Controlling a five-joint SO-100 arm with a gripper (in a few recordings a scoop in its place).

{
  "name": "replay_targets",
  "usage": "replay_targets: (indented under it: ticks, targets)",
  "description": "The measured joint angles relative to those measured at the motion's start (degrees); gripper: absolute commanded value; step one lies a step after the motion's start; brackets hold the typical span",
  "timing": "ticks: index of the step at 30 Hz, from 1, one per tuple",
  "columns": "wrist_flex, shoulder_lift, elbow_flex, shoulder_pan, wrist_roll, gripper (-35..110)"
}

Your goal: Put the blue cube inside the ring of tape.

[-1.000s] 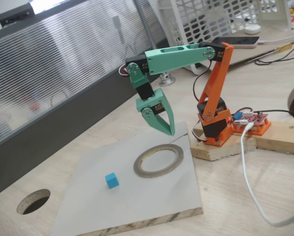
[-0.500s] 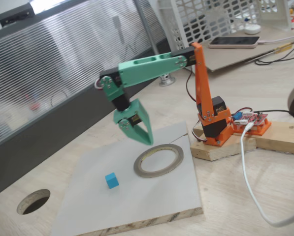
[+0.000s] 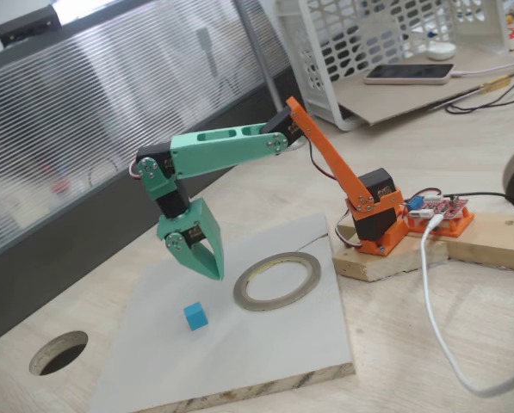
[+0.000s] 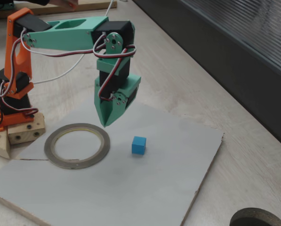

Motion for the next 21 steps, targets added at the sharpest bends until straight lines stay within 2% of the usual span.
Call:
replay_targets:
  ticks: [8,21]
  targets:
    - [-15.8,-0.4,-0.1,0.0,0.0,0]
    - [-17.6,-1.6,-0.1,0.0,0.0,0]
